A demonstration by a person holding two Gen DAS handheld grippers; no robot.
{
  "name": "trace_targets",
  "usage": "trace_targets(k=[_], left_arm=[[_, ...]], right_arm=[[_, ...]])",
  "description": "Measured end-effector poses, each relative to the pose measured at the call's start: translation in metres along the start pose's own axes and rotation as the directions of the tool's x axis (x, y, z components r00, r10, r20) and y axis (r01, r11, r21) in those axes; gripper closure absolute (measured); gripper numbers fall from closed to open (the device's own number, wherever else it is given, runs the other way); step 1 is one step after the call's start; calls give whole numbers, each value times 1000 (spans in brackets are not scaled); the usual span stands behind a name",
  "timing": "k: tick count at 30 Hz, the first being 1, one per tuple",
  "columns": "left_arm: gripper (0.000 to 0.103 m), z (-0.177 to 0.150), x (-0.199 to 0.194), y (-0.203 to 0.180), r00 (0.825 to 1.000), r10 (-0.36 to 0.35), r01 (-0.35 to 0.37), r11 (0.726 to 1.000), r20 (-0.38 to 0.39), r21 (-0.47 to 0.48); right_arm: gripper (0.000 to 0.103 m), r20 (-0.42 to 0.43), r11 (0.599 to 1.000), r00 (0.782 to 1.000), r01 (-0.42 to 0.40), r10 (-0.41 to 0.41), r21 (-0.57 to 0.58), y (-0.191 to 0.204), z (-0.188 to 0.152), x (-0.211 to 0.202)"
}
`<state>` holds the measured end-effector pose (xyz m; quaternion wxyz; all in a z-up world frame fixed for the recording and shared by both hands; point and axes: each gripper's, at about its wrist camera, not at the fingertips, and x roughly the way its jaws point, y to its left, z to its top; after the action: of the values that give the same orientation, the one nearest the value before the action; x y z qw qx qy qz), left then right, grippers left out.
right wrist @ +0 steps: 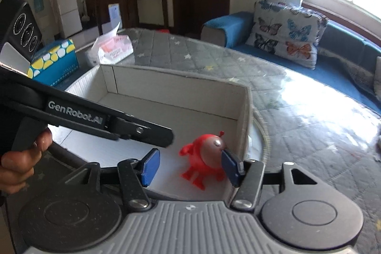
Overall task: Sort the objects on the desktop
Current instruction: 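Carry the red doll over the cardboard box and open the left gripper, then move the left tool back to the white plush rabbit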
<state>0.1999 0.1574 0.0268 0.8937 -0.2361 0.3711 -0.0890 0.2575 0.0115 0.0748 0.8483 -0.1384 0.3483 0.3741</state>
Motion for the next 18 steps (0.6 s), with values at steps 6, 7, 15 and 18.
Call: trace_targets(k=[6, 7, 15, 18], left_arm=[[72, -19, -29, -29, 998, -24, 20, 997, 55, 70], [72, -23, -33, -34, 998, -30, 25, 996, 60, 83], [72, -64, -32, -67, 997, -75, 73, 988, 5, 137], [72, -77, -23, -68, 1000, -28, 29, 988, -12, 150]], right_arm=[[43, 66, 999, 998, 14, -16, 30, -7, -20, -44], [43, 76, 999, 997, 15, -18, 35, -9, -26, -53], [43, 68, 995, 996, 56, -61, 79, -27, -62, -79], [43, 56, 992, 996, 68, -74, 104, -37, -74, -82]])
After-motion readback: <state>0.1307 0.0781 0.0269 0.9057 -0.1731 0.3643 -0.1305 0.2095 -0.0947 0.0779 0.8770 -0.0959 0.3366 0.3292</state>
